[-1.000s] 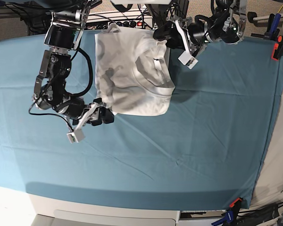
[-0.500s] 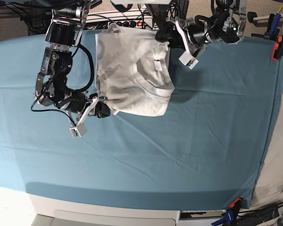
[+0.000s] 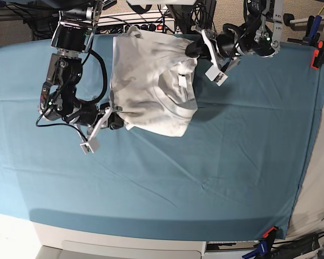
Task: Fold the T-shirt properly
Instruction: 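Grasp the folded shirt's sides with both grippers and lift it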
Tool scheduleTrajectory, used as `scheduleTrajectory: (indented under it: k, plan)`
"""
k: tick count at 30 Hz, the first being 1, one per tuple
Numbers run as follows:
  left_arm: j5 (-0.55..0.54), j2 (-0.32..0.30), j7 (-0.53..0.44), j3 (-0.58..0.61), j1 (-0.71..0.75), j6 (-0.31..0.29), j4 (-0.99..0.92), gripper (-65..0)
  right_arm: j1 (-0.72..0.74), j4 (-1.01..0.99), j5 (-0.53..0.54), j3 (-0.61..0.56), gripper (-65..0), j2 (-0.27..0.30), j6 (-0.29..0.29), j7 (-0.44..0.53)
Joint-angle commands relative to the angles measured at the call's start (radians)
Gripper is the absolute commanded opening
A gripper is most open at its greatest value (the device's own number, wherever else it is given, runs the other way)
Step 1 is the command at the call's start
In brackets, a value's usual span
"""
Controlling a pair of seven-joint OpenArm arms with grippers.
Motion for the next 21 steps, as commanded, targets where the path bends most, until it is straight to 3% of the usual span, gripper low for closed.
scheduleTrajectory:
  k: [1,8,21]
  plan:
    - [-0.004,-0.007,-0.008,-0.002,-0.006,0.003,0.014,-65.0,0.004,0.014,0.011,0.002,-65.0,0.010,0.005,-0.008]
    - [0.055,-0.071,-0.008,-0.002,-0.041,0.031,0.014,-65.0,-0.082,0.015,0.078,0.002,-65.0,0.016,0.004,-0.035]
    - [0.095,-0.157,-0.025,-0.002,-0.140,0.032,0.013,-65.0,-0.217,0.024,0.343,0.001,-65.0,0.016,0.019,-0.035]
